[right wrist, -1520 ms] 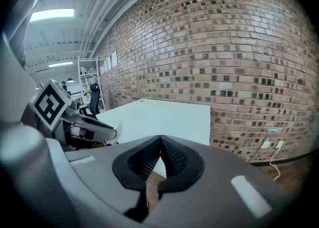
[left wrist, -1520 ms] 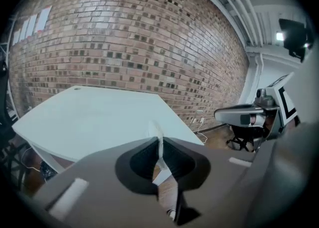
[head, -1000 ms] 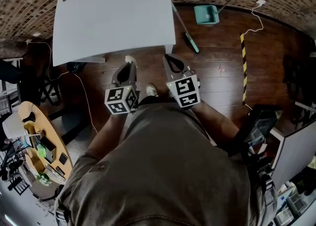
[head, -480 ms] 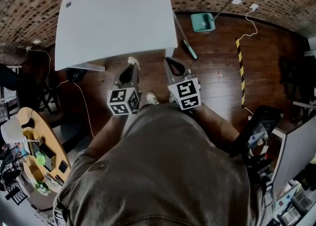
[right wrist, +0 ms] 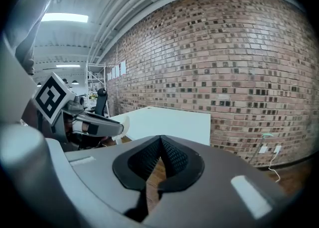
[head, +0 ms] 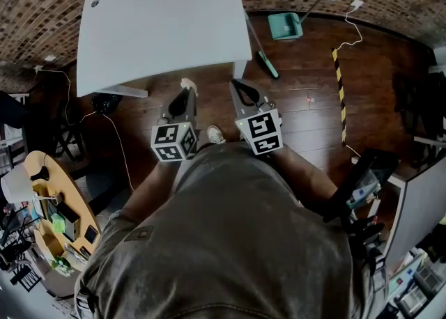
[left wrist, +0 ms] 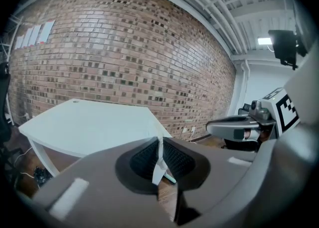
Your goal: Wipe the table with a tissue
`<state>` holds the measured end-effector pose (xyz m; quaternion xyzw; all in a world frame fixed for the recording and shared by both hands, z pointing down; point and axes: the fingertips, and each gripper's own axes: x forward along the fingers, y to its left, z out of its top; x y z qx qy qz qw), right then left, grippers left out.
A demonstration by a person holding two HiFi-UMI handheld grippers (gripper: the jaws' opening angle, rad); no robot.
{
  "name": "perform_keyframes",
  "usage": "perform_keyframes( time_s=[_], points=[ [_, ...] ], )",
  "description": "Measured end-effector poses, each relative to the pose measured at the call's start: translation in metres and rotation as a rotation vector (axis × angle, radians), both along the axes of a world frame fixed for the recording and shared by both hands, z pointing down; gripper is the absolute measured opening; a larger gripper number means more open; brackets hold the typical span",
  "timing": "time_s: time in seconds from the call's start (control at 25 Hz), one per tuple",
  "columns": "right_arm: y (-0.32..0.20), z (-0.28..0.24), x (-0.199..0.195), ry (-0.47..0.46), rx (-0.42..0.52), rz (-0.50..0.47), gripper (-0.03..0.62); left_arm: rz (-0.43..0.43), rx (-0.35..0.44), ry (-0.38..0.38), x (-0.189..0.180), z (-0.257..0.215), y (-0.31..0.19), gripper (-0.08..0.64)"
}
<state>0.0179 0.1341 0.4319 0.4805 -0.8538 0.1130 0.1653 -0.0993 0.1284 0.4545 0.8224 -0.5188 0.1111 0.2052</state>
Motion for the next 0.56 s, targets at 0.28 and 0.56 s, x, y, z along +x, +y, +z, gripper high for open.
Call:
perform_keyframes(
  time_s=[0.28, 0.56],
  points=[
    [0.0014, -0.0004, -0.0024, -0.001, 0.005, 0.003, 0.012, 0.011, -0.001, -0.008, -0.0001, -0.0001, 0.0006, 0.029],
    [0.0012, -0.0004, 0.0005, 0.0, 0.006, 0.009, 0.012, 0.024, 0.003, -0.009, 0.003, -0.0007, -0.0011, 0.029]
  ],
)
